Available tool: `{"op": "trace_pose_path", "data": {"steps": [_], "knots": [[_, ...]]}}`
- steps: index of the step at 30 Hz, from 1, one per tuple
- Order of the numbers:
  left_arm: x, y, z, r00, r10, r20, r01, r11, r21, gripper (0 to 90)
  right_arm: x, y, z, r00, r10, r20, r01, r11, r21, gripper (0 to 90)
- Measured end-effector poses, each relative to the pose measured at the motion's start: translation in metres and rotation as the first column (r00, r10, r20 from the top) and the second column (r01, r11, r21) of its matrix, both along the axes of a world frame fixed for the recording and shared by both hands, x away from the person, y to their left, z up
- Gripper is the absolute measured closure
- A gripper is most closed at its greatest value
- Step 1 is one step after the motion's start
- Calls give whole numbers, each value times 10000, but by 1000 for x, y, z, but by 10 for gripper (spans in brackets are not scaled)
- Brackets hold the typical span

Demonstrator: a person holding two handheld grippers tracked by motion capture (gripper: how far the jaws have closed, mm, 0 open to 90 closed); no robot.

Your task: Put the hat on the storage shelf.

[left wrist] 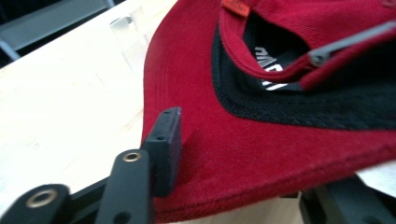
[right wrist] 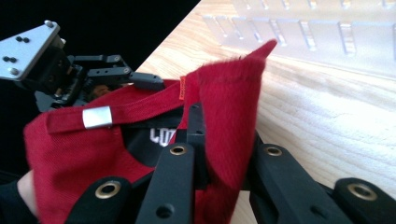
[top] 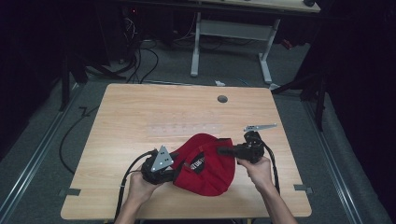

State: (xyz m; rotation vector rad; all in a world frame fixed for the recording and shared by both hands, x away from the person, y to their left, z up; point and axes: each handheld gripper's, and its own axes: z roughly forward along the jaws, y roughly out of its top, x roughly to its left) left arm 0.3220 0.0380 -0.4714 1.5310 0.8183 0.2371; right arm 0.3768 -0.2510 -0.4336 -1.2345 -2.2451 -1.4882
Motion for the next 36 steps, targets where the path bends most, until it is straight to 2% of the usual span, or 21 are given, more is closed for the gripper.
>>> {"op": "trace_pose_path", "data": {"steps": [3, 5, 7, 11, 14, 16, 19, 21, 25, 27, 30, 32, 34, 36], "knots": [[0, -1, 6, 9988, -348, -352, 342, 9992, -184, 603, 1, -3, 1, 9999, -112, 96, 112, 9999, 77, 814], [-2, -3, 10, 9971, -615, -459, 611, 9981, -111, 652, 2, -6, 1, 9994, -285, 213, 284, 9996, 67, 810], [-3, -5, 14, 9960, -789, -425, 794, 9968, 96, 719, 3, -8, 0, 9988, -424, 233, 423, 9991, 44, 797], [-6, -7, 22, 9939, -1028, -402, 1044, 9937, 407, 779, 6, -11, -2, 9976, -604, 329, 601, 9981, 94, 780], [-10, -8, 27, 9915, -1229, -427, 1248, 9911, 465, 841, 7, -13, -2, 9946, -949, 421, 947, 9955, 79, 743], [-11, -8, 29, 9916, -1249, -346, 1271, 9894, 705, 848, 8, -15, -3, 9927, -1136, 403, 1132, 9935, 117, 714], [-11, -5, 30, 9926, -1171, -324, 1193, 9898, 778, 851, 9, -16, -3, 9906, -1300, 417, 1294, 9914, 173, 666], [-10, -2, 30, 9938, -1048, -373, 1073, 9917, 707, 854, 11, -21, -2, 9884, -1460, 422, 1439, 9883, 498, 635], [-7, 6, 30, 9959, -766, -487, 794, 9952, 577, 854, 10, -34, 1, 9764, -2084, 573, 2036, 9758, 796, 552], [-5, 9, 28, 9972, -548, -512, 578, 9966, 579, 854, 9, -42, 2, 9680, -2390, 769, 2331, 9693, 780, 531], [-1, 17, 29, 9979, -219, -607, 232, 9995, 205, 854, 7, -51, 0, 9519, -2867, 1078, 2819, 9577, 578, 495], [1, 21, 33, 9977, -70, -667, 71, 10000, 1, 854, 7, -56, -6, 9408, -3143, 1266, 3140, 9491, 231, 483], [2, 25, 35, 9980, -1, -631, -2, 10000, -47, 853, 6, -58, -12, 9350, -3255, 1409, 3325, 9427, -286, 469], [5, 29, 37, 9976, 168, -677, -182, 9996, -205, 853, 3, -57, -21, 9253, -3410, 1661, 3556, 9322, -670, 454]]}}
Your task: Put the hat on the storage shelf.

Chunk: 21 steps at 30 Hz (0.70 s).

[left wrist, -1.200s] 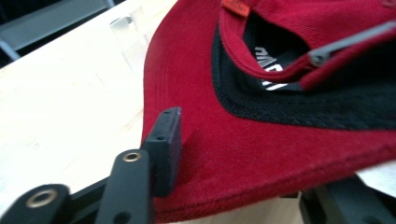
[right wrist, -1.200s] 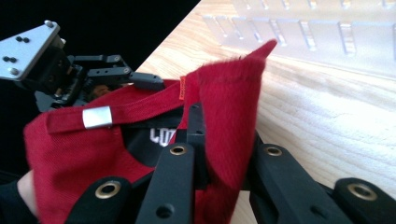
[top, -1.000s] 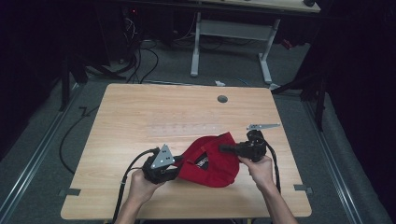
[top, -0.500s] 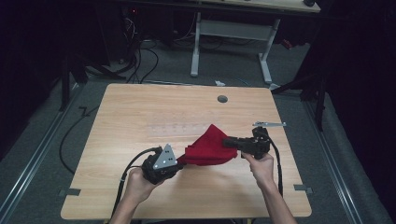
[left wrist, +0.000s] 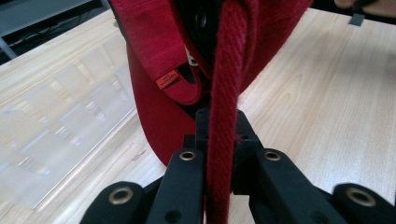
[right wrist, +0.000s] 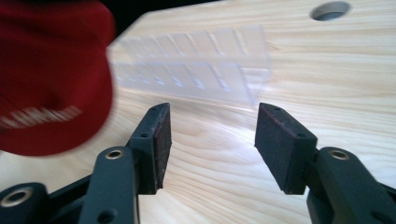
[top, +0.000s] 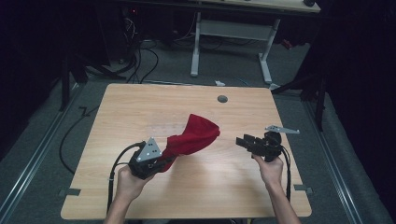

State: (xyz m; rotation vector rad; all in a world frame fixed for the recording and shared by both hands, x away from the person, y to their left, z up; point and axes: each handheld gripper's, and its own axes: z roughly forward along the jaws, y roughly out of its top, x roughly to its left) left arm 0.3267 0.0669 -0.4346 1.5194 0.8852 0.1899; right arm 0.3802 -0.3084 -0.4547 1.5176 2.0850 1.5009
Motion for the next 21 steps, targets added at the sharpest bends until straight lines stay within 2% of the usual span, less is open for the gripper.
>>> {"op": "trace_pose_path", "data": {"steps": [1, 3, 6, 7, 8, 12, 17, 21], "knots": [[2, 2, 0, 10000, 82, -20, -82, 10000, -47, 853, -1, 0, -7, 9998, -128, 147, 132, 9996, -265, 441], [4, 5, 0, 9996, 260, -75, -261, 9994, -236, 853, 0, 1, -17, 9994, -308, 144, 318, 9968, -735, 437], [7, 10, 3, 9992, 361, -197, -372, 9977, -562, 852, 0, 2, -30, 9981, -611, 65, 614, 9875, -1455, 418], [8, 11, 3, 9989, 419, -215, -431, 9973, -599, 852, 0, 2, -36, 9968, -770, 208, 795, 9787, -1891, 412], [10, 12, 4, 9986, 481, -215, -493, 9969, -616, 852, 0, 2, -36, 9968, -770, 208, 795, 9787, -1891, 412], [15, 15, 8, 9970, 714, -285, -736, 9935, -871, 851, -1, 2, -48, 9925, -1182, 327, 1226, 9556, -2678, 399], [20, 20, 11, 9947, 998, -233, -1019, 9877, -1187, 851, -1, 2, -62, 9885, -1475, 330, 1501, 9324, -3287, 384], [27, 25, 13, 9905, 1292, -460, -1346, 9802, -1451, 851, 0, 5, -67, 9850, -1645, 520, 1719, 9106, -3758, 375]]}}
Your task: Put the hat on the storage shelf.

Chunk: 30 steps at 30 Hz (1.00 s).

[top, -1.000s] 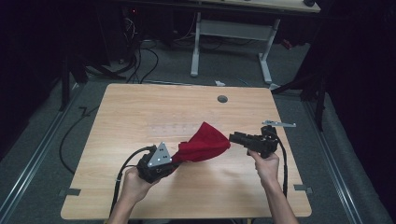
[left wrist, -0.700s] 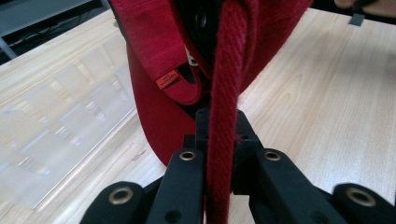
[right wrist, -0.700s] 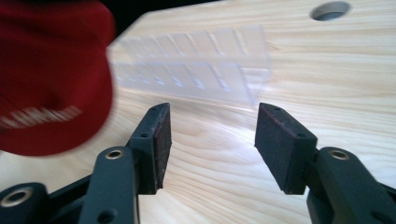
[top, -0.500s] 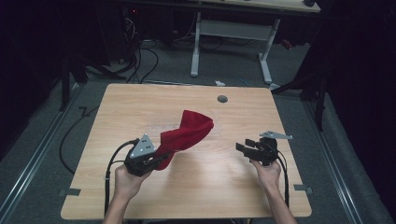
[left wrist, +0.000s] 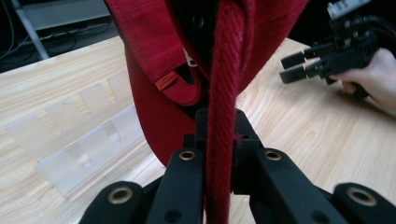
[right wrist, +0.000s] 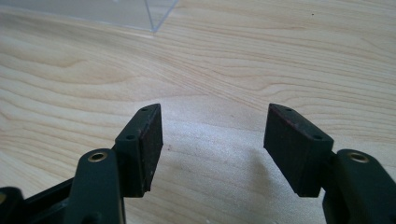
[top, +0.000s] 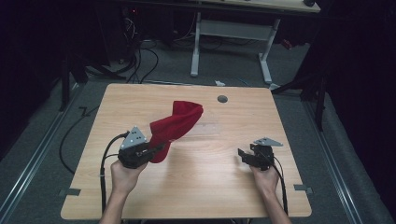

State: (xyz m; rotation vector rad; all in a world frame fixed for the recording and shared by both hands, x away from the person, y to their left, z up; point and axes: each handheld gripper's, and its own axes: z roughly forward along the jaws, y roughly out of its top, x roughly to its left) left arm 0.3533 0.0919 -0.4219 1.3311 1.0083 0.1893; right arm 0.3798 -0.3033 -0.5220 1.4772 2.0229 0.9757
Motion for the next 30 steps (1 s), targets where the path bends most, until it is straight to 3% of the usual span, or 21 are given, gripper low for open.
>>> {"op": "trace_pose_path", "data": {"steps": [2, 6, 11, 19, 23, 30], "knots": [[5, 1, 1, 9999, 94, -119, -93, 10000, 27, 851, 0, 3, -2, 10000, 41, -2, -41, 9995, -303, 375], [10, 3, 4, 9993, 369, 34, -369, 9992, 161, 851, 3, 4, -8, 9996, 59, -259, -79, 9968, -789, 369], [19, 8, 10, 9972, 752, -12, -752, 9956, -558, 850, 3, 5, -9, 9996, 43, -273, -65, 9966, -817, 363], [34, 18, 17, 9909, 1345, -52, -1344, 9868, -902, 850, 2, 6, -9, 9996, 11, -278, -33, 9968, -802, 357], [39, 24, 20, 9877, 1566, -17, -1554, 9789, -1327, 849, 2, 6, -9, 9996, 14, -294, -37, 9969, -792, 352], [53, 31, 18, 9780, 2085, -34, -2064, 9656, -1585, 850, 2, 6, -9, 9996, 43, -291, -66, 9968, -797, 348]]}}
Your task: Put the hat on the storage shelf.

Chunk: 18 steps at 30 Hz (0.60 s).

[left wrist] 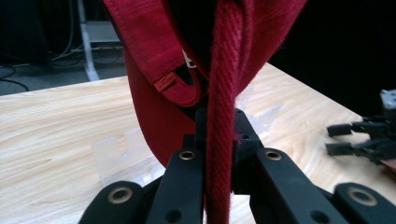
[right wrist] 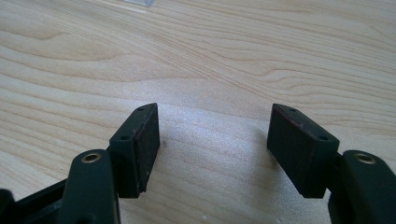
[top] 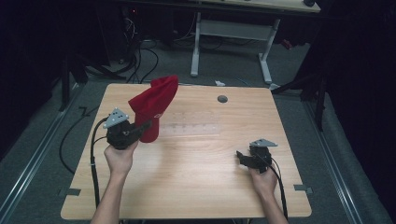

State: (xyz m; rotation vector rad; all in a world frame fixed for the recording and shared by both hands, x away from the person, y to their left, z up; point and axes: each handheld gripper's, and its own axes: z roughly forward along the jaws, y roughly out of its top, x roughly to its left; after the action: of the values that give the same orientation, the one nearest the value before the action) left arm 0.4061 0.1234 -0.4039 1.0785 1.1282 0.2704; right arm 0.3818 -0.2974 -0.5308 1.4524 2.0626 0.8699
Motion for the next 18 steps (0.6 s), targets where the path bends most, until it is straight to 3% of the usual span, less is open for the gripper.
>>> {"op": "trace_pose_path", "data": {"steps": [4, 10, 18], "knots": [[7, 2, 1, 9996, 234, 154, -236, 9996, 143, 850, 0, 0, 0, 10000, 2, 5, -2, 10000, -7, 348], [19, 8, 3, 9982, 499, 333, -495, 9987, -121, 850, 0, 0, 0, 10000, 7, 5, -7, 10000, -7, 347], [36, 8, -7, 9975, 705, 99, -702, 9972, -256, 849, 0, 0, 0, 10000, 35, 1, -35, 10000, -19, 343]]}}
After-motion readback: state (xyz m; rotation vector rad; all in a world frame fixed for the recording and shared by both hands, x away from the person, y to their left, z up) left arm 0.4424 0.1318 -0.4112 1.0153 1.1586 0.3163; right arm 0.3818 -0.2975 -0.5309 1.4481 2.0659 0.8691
